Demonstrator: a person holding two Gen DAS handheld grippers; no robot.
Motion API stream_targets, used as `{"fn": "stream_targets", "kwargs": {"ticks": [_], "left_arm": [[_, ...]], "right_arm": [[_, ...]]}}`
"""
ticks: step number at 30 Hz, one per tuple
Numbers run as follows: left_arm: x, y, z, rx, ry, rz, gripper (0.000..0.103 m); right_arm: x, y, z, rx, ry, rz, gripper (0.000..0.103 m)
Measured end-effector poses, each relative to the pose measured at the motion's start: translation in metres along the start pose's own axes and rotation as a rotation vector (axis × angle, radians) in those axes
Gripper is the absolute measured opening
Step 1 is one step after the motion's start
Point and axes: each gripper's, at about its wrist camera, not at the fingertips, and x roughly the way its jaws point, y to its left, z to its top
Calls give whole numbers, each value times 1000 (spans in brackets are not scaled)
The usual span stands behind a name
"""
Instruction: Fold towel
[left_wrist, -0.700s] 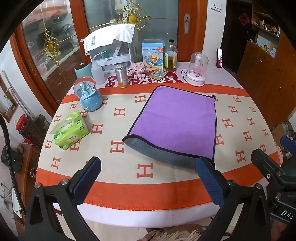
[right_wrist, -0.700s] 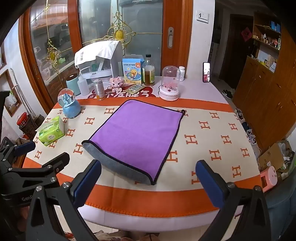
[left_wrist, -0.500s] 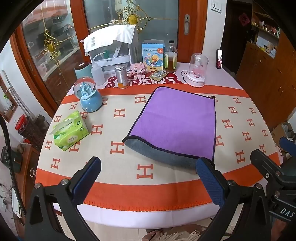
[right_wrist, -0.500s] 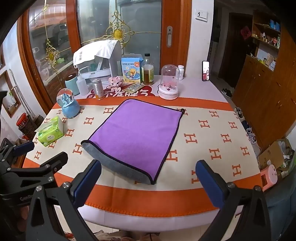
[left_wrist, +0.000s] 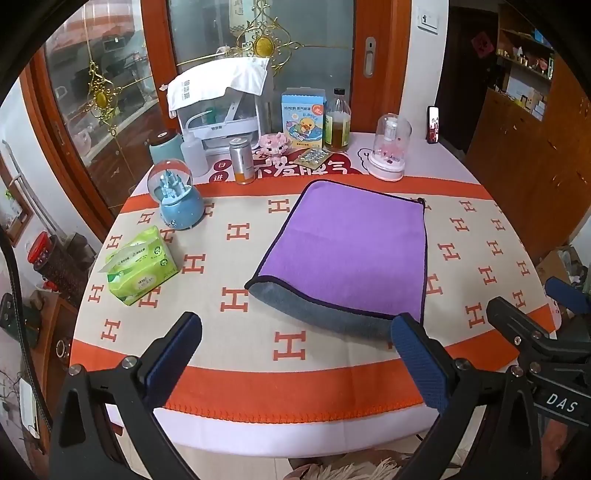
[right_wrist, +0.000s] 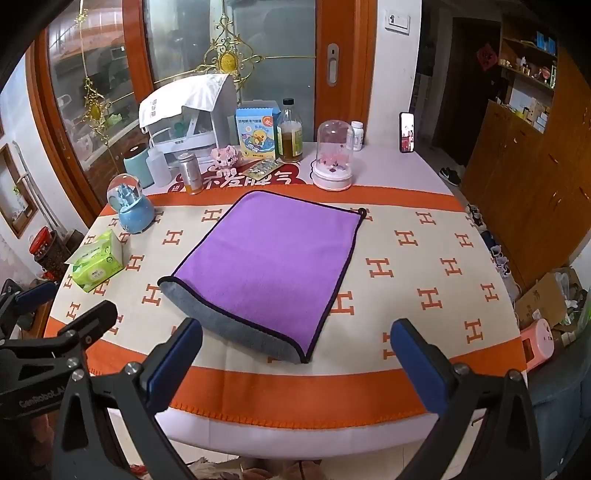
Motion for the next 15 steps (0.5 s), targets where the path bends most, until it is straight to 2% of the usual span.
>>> {"fn": "stream_targets", "kwargs": {"ticks": [15], "left_arm": [[-1, -1, -1, 24, 3, -39, 102]], "right_arm": [[4, 1, -5, 22, 19, -4, 102]]}}
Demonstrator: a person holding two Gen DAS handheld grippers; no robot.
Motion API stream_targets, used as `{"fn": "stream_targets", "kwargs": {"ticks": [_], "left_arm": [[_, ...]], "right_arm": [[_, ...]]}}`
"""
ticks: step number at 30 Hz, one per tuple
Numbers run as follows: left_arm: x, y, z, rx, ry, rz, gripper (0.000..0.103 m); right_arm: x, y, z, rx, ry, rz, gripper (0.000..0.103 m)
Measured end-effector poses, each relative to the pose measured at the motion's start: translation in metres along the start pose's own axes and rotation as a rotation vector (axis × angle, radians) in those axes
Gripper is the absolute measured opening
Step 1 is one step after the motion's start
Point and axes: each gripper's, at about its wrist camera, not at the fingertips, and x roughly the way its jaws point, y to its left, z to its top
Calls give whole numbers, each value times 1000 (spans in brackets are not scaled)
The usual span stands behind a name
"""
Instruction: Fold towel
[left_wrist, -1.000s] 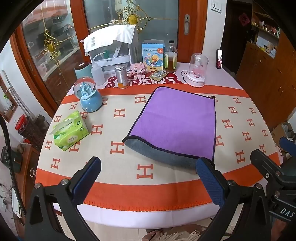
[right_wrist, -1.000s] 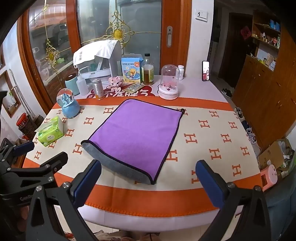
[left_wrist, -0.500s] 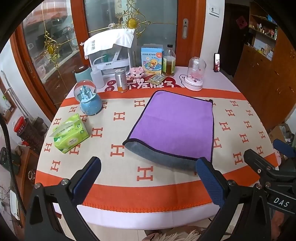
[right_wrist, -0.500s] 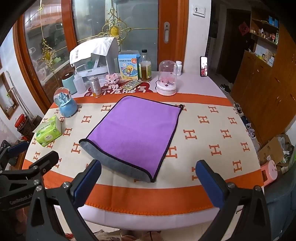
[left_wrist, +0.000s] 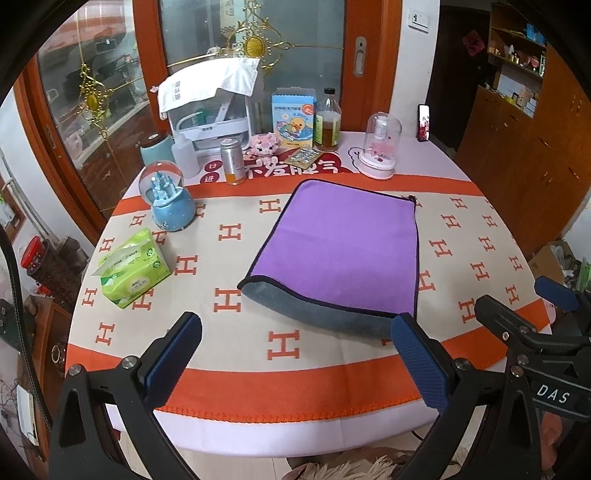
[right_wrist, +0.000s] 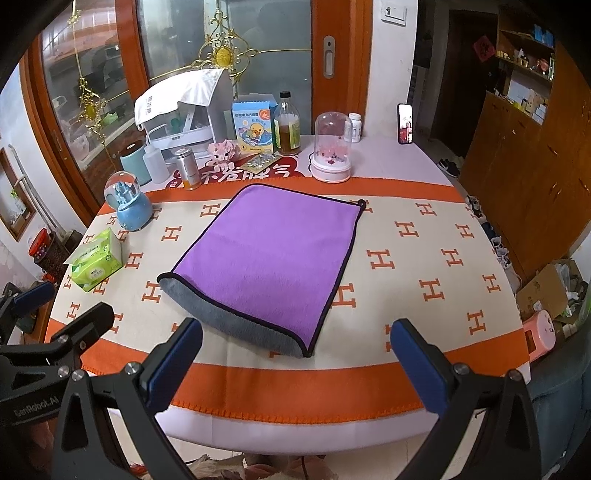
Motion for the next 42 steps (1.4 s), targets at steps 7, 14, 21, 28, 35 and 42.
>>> {"fn": "stream_targets", "kwargs": {"ticks": [7, 14, 21, 28, 35, 42], "left_arm": [[-5, -1, -1, 17, -13, -22, 102], [-7, 0, -1, 12, -10, -27, 102], [-13, 3, -1, 20, -22, -40, 102], [-13, 6, -1, 21, -25, -51, 102], [-15, 14, -1, 16, -38, -56, 102], [-18, 20, 2, 26, -59, -71, 102]], "right_arm": [[-1, 0, -1, 11, 9, 3, 102], [-5, -2, 0, 25, 2, -3, 102], [-10, -2, -1, 37, -2, -2, 102], [-14, -2, -2, 54, -7, -7, 102], [-23, 1, -2, 54, -33, -25, 102], [-29, 8, -2, 53, -50, -42, 102]]}}
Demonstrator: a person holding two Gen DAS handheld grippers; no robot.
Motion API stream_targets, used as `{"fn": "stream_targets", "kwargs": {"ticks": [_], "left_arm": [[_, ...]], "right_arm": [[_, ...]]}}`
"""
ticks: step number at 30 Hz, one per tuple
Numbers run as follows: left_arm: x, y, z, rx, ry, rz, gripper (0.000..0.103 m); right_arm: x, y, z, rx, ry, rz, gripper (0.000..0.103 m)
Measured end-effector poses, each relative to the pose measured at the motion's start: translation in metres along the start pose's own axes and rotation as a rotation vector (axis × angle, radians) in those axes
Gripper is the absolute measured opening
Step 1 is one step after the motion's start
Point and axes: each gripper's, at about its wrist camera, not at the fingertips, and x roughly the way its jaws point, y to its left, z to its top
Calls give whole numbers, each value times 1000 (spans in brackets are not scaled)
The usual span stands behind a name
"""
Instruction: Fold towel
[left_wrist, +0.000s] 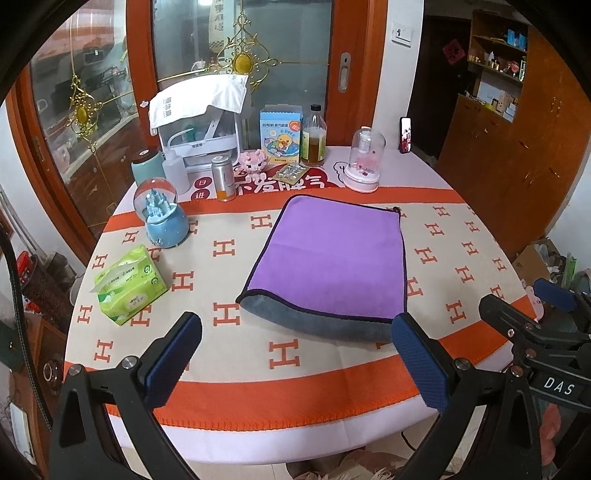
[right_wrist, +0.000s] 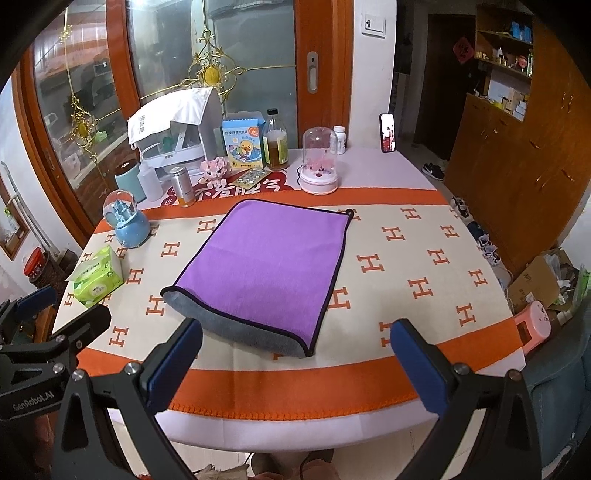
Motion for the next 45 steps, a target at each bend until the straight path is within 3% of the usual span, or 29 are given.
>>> {"fn": "stream_targets", "kwargs": {"ticks": [17, 26, 33, 37, 45], "left_arm": [[1, 18, 9, -6, -32, -9, 102], [20, 27, 25, -39, -43, 21, 102], [59, 27, 32, -19, -50, 47, 102], [89, 25, 34, -1, 9, -7, 102], [152, 44, 28, -8, 113, -18, 102]], "right_arm": [[-6, -2, 1, 31, -37, -64, 102], [22, -20, 17, 39, -19, -29, 102], [58, -26, 30, 18, 30, -3, 102], [82, -27, 30, -1, 73, 9, 102], [138, -32, 13, -32, 164, 67, 100]]}}
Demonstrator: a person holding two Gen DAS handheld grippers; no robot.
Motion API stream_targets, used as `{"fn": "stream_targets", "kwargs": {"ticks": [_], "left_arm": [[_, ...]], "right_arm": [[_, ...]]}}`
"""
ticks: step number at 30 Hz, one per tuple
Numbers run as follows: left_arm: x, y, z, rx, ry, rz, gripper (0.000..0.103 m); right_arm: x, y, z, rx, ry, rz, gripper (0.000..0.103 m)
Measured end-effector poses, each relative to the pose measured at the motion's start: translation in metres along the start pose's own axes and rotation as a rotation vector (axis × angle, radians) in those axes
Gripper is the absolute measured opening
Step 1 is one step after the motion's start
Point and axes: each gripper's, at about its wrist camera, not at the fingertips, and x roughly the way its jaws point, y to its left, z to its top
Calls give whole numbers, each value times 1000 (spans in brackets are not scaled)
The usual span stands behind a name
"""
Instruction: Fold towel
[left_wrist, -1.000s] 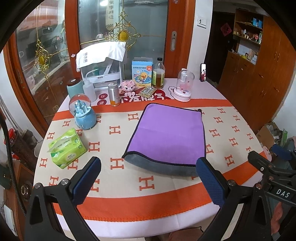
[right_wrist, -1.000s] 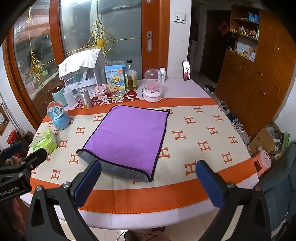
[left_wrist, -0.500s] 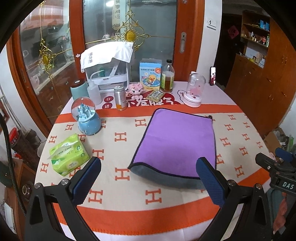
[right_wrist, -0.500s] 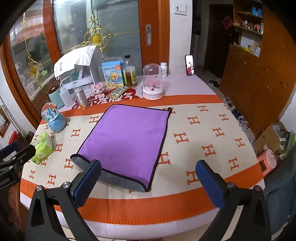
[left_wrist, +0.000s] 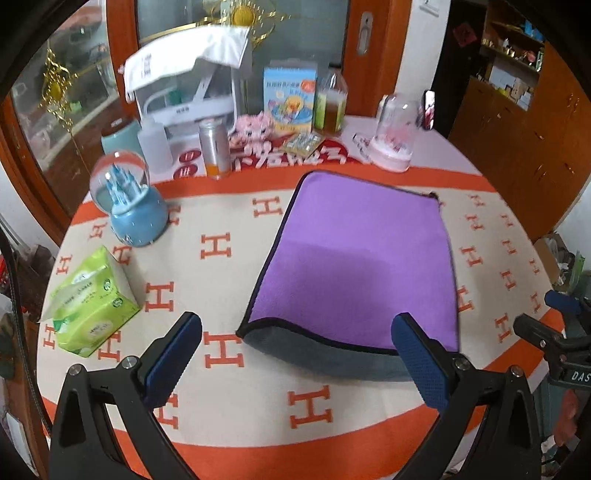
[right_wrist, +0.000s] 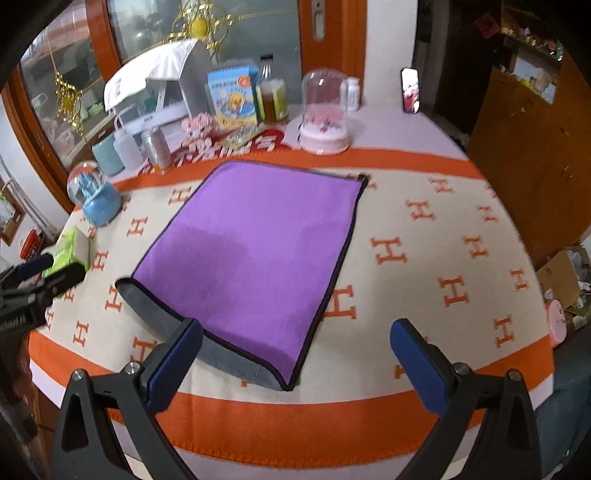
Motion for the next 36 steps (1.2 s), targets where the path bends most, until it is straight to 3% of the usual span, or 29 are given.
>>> {"fn": "stream_targets", "kwargs": {"ticks": [9, 14, 16, 26, 36], "left_arm": [[68, 27, -9, 131, 128, 18, 100], [95, 33, -11, 199, 183, 2, 92], [103, 34, -9, 213, 211, -27, 85], [120, 27, -1, 330, 288, -126, 75], [137, 28, 1, 385, 369, -157, 58]], "right_arm": [[60, 8, -28, -63, 130, 67, 83], [75, 12, -38, -93, 178, 104, 71], [77, 13, -39, -100, 180, 120, 68], [81, 14, -40, -131, 189, 178, 65], [83, 13, -40, -167, 187, 212, 65]]}}
